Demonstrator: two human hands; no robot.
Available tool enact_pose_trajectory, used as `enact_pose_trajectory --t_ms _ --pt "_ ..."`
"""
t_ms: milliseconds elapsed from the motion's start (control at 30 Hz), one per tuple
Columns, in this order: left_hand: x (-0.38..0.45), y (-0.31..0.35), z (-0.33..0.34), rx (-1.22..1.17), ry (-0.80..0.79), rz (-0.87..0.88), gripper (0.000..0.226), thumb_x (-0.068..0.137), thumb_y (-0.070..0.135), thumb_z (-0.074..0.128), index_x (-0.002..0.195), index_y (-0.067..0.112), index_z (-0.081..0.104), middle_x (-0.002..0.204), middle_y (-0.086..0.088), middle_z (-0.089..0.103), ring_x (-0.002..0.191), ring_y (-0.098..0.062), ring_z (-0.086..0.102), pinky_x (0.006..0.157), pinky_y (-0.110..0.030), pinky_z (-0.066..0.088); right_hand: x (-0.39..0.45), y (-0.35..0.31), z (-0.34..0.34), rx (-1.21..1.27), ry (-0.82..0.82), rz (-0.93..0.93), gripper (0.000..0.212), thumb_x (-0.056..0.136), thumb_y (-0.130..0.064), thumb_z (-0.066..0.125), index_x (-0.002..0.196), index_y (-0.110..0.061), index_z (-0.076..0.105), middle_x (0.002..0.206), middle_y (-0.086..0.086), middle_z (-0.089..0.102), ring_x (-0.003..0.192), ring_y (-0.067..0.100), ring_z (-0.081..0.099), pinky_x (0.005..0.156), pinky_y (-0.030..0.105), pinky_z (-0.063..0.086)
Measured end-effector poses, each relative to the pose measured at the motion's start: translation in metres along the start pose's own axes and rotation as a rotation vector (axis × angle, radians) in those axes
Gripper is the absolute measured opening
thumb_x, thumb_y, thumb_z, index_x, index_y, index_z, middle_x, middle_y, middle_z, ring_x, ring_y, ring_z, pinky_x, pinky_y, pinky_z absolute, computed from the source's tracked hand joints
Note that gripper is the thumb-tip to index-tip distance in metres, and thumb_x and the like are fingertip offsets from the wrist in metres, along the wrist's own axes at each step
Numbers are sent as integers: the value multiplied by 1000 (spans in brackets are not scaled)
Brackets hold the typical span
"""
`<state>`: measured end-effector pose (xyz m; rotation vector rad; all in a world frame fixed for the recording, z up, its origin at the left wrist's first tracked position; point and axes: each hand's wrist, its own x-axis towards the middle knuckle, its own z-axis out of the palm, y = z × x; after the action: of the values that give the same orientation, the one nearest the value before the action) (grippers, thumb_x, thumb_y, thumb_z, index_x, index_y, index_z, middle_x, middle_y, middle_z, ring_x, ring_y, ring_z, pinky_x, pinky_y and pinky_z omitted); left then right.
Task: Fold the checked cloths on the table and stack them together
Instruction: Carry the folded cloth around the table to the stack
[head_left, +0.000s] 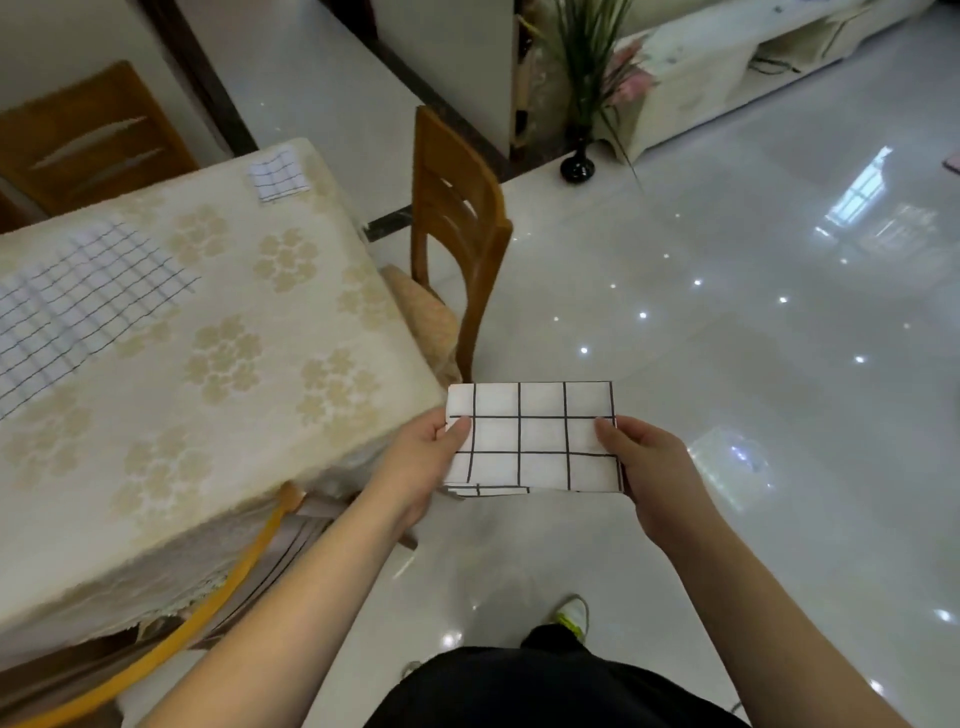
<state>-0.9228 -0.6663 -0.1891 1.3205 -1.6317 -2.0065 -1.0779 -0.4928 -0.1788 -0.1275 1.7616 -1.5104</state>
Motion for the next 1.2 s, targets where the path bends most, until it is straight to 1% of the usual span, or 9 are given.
enact_pose_trajectory --t_ms 33,100,200,267,367,633,933,1067,1200 --pt "8 5 15 7 -1 -4 16 99 15 56 102 6 69 98 -23 72 84 -34 67 76 -54 55 8 -6 -12 6 10 -4 18 94 -20 60 102 -11 74 99 8 76 95 27 72 91 47 55" --pt "21 16 41 8 -4 -4 16 99 14 55 103 6 69 98 -22 72 80 -30 67 69 -42 57 22 -16 -35 18 24 0 18 94 -20 60 101 -11 74 98 10 76 94 27 72 92 49 55" --pt "36 28 71 -37 -35 -21 16 99 10 53 104 7 68 98 -15 74 80 -25 69 74 -39 57 41 -29 -61 -4 23 1 18 93 -24 62 97 -13 75 97 17 74 92 27 71 92 54 53" --pt "47 33 87 -52 -54 -24 17 99 8 53 108 6 68 100 -13 75 83 -24 71 77 -39 58 56 -39 -76 -6 41 -4 16 94 -22 62 96 -13 75 95 12 75 92 28 72 91 50 55" --pt "67 39 104 -66 -48 -38 17 99 6 52 106 8 68 95 -8 76 79 -19 72 71 -33 60 78 -53 -87 2 51 -4 14 94 -17 60 97 -13 73 92 7 77 92 30 72 85 45 58" --pt "146 64 122 -27 -23 -62 20 99 10 53 109 17 69 103 -7 76 98 -27 71 88 -47 56 165 -85 -89 -56 32 41 15 95 -19 60 103 -15 72 95 6 76 94 28 72 91 48 55" --pt "255 126 119 -4 -18 -61 18 99 17 54 109 21 69 101 -5 76 95 -26 72 88 -50 56 284 -149 -60 -142 24 51 17 96 -15 55 103 -14 71 98 8 75 97 31 70 91 53 54" --pt "292 160 123 -13 -2 -43 16 98 16 56 105 23 69 96 1 77 89 -21 73 82 -43 60 324 -181 -52 -152 21 47 16 95 -15 56 100 -14 71 99 11 75 97 33 69 90 52 54" --pt "333 202 131 -98 -3 -63 15 98 13 56 99 21 69 91 -1 77 87 -21 74 78 -39 61 369 -210 -56 -147 -16 41 13 95 -13 57 96 -12 70 89 7 74 76 16 69 75 36 59"
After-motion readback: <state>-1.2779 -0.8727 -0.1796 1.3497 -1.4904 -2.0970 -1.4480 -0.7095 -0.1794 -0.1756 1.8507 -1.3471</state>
